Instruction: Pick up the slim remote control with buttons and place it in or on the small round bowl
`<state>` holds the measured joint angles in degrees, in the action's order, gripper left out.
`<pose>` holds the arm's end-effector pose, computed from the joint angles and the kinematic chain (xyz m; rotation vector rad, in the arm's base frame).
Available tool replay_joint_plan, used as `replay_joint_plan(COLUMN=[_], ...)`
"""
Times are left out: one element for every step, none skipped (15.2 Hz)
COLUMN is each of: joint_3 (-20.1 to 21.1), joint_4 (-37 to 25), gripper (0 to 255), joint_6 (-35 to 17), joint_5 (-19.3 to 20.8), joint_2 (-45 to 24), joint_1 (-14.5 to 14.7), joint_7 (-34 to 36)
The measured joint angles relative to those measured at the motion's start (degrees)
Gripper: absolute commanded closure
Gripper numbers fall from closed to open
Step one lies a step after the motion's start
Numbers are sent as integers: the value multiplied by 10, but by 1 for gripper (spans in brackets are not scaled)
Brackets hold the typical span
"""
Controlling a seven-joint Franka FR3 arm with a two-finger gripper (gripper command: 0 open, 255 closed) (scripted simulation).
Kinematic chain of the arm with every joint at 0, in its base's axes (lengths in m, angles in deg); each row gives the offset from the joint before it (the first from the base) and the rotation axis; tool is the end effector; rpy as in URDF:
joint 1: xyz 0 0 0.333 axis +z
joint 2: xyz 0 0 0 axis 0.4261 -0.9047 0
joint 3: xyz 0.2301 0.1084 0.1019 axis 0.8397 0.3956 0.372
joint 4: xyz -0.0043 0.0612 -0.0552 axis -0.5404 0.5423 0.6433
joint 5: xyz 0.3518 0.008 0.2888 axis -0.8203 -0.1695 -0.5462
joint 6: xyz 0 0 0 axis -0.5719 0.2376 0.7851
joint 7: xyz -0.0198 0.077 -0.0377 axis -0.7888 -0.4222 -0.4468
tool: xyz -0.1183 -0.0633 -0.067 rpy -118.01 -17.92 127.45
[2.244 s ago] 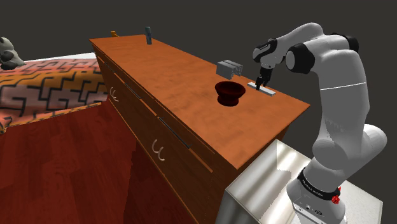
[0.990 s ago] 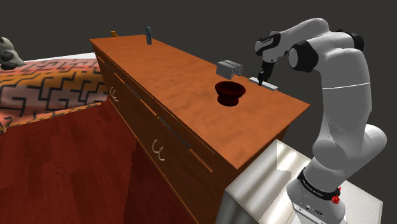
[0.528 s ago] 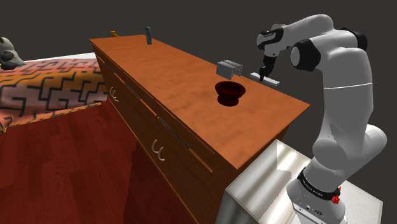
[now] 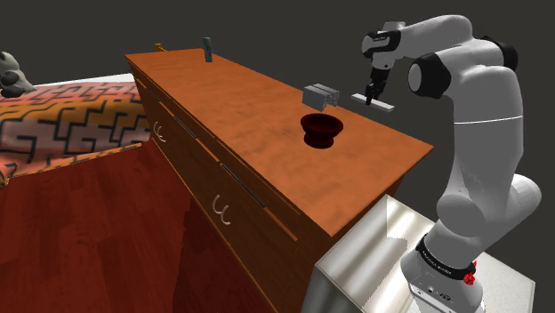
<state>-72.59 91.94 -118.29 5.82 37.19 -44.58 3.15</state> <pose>0.5557 -0.4938 0.3588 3.1316 -0.0548 -0.0256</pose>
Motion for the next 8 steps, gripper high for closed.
replay_joint_plan(joint_3=[-1, 0, -1, -1, -1, -1, -1, -2], joint_4=[-5, -15, -21, -32, -37, -49, -56, -61], gripper=[255, 255, 255, 255, 255, 255, 255, 255], joint_6=[6, 15, 21, 30, 37, 46, 54, 60], joint_5=[1, 1, 1, 1, 1, 1, 1, 2], joint_2=[2, 1, 0, -1, 1, -2, -1, 1], joint_1=[0, -2, -3, -4, -6, -8, -9, -9], joint_7=[1, 2, 2, 2, 2, 3, 3, 4])
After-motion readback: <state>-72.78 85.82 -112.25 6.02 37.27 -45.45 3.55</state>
